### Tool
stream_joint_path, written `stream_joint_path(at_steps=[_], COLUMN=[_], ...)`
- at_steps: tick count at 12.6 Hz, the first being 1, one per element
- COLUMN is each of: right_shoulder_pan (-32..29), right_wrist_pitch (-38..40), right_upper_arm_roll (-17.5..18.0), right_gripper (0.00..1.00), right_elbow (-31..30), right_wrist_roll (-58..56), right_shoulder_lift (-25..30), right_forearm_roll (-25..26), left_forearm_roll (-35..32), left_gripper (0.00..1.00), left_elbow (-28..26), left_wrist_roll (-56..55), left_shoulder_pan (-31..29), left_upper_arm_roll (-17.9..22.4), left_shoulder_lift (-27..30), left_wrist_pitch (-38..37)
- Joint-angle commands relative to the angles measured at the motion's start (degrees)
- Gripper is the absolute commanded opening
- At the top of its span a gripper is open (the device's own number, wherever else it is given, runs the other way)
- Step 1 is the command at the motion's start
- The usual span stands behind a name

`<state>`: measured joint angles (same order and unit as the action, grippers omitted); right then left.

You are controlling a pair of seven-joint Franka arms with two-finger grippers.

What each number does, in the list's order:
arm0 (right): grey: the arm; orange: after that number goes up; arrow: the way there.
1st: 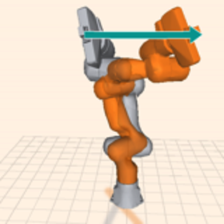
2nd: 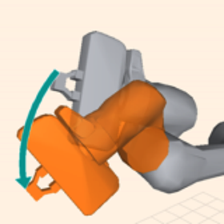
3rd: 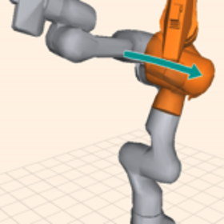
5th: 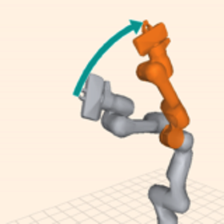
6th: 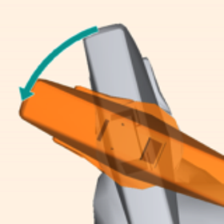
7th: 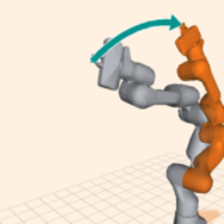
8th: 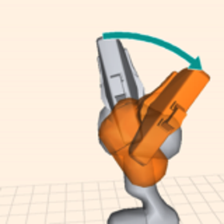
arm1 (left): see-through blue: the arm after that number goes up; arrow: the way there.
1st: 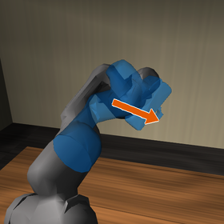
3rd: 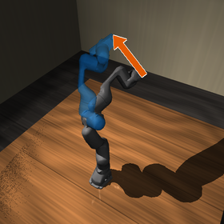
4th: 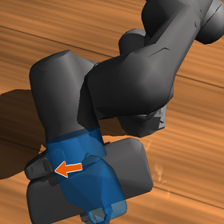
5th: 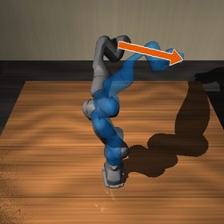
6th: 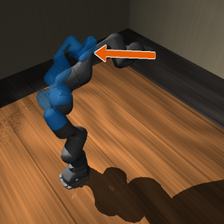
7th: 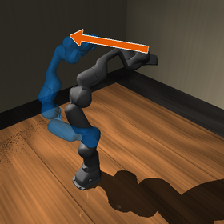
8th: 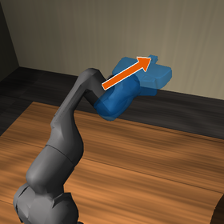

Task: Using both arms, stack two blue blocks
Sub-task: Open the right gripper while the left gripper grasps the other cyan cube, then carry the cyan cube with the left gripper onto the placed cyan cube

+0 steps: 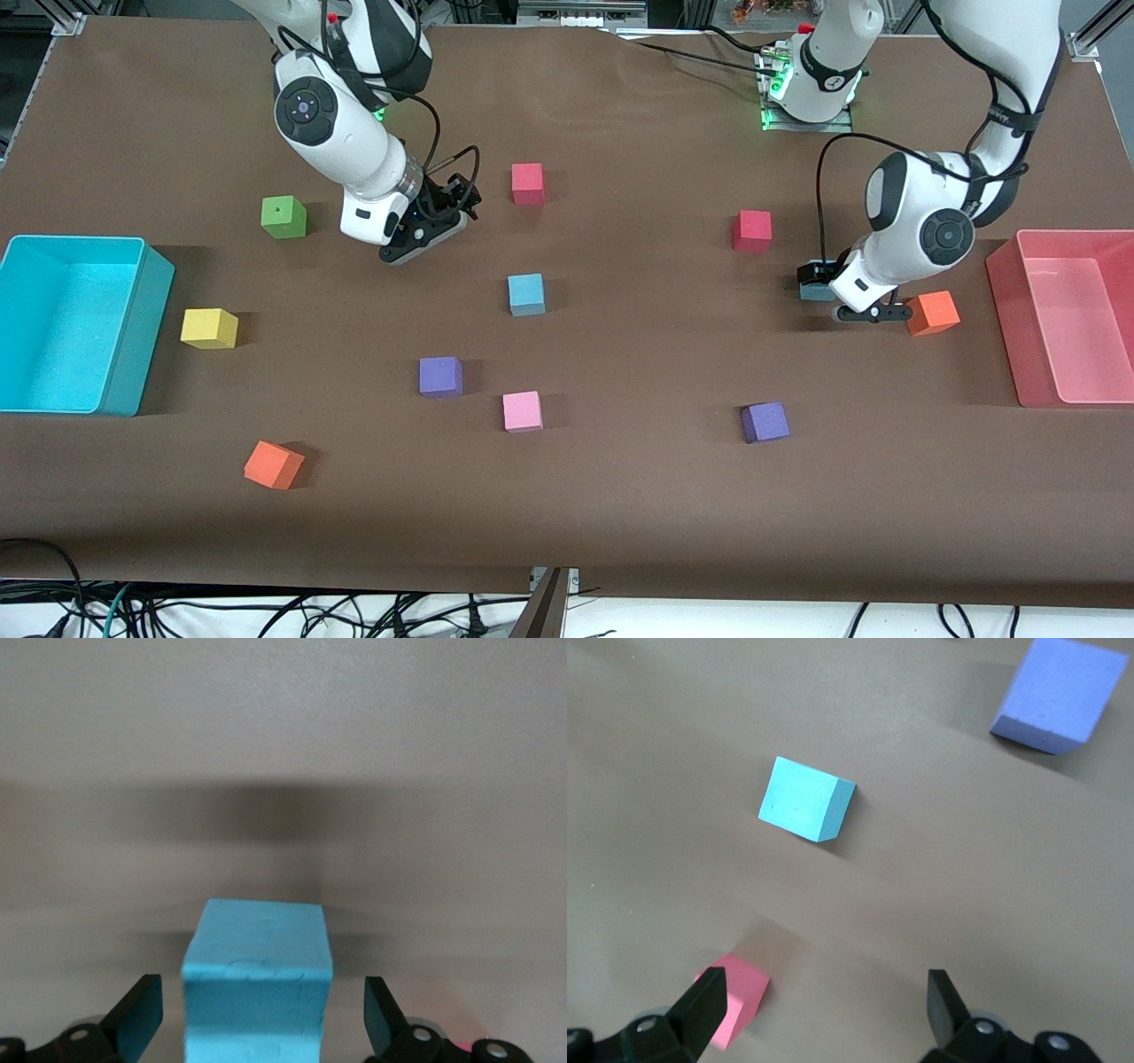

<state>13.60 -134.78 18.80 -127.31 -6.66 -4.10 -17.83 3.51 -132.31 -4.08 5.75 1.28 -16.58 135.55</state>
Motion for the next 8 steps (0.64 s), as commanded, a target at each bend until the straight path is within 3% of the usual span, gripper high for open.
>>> stream_joint_path(at_steps=[1,2,3,5,8], right_shoulder_pan=[-0.94,-0.94,-0.94,-0.77,-0.07], right_wrist_pitch=[-6.10,-6.28,-8.20,-13.38,-18.92], right_upper_arm_roll=[0.98,0.89,0.89,0.89,0.89], right_gripper=[1.00,1.00,1.00,1.00,1.00], right_elbow=[-6.37,-6.46,-6.81,-7.34,-7.25], right_wrist_roll=[-9.56,-15.43,-21.84,-34.32,-53.13], right_shoulder_lift=[2.88,2.35,1.30,-1.77,-6.95], right_forearm_roll=[-9.55,-14.81,-20.26,-30.99,-45.66], left_forearm_roll=[1.42,1.42,1.42,1.33,1.24], left_gripper=[0.99,0.81,0.42,0.03,0.00], left_elbow=[0.30,0.30,0.30,0.30,1.87], left_wrist_roll=[0.83,0.83,0.91,1.96,1.62], left_shoulder_pan=[1.01,1.10,1.01,1.01,1.01], left_upper_arm_roll=[0.21,0.21,0.21,0.21,0.13], left_shoulder_lift=[-1.08,-1.08,-1.08,-0.65,2.33], left_wrist_pitch=[1.38,1.38,1.21,0.60,-3.52])
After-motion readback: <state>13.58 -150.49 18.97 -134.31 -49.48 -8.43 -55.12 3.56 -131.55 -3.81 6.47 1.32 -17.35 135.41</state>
